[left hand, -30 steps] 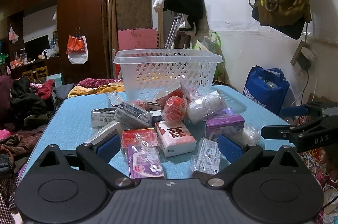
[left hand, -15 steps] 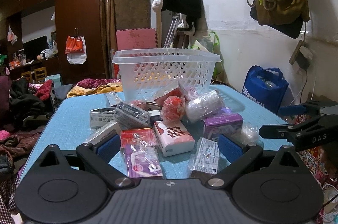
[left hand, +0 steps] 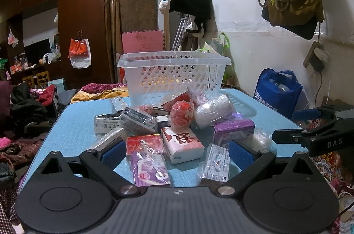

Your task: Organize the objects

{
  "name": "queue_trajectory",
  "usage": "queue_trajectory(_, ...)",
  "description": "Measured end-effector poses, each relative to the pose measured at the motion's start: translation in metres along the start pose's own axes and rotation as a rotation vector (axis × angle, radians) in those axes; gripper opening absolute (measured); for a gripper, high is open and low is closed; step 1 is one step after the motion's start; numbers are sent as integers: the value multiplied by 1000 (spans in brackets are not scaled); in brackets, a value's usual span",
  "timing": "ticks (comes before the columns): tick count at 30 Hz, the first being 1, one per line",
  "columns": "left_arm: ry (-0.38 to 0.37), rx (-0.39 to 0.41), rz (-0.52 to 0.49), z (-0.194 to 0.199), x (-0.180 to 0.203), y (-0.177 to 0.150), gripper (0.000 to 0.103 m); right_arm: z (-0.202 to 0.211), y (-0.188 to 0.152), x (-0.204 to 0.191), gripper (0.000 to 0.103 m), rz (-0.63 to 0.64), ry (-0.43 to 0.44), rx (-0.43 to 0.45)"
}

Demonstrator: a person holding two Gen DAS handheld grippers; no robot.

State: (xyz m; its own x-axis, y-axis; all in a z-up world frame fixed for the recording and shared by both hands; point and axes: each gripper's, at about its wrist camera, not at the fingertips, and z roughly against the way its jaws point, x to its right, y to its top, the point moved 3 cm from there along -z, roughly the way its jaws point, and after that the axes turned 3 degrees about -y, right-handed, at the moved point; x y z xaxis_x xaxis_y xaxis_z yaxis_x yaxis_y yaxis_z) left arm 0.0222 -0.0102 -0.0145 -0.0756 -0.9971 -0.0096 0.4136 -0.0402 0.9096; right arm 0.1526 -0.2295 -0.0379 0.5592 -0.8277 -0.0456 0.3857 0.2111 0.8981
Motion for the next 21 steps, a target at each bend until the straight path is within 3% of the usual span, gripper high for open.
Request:
queue_trajectory(14,10,25,-28,1,3,1,100,0,0,0,103,8,2,9)
queue_trajectory(21,92,203,-49,10,-7,11,103,16,4,1,103,-9,-17,223)
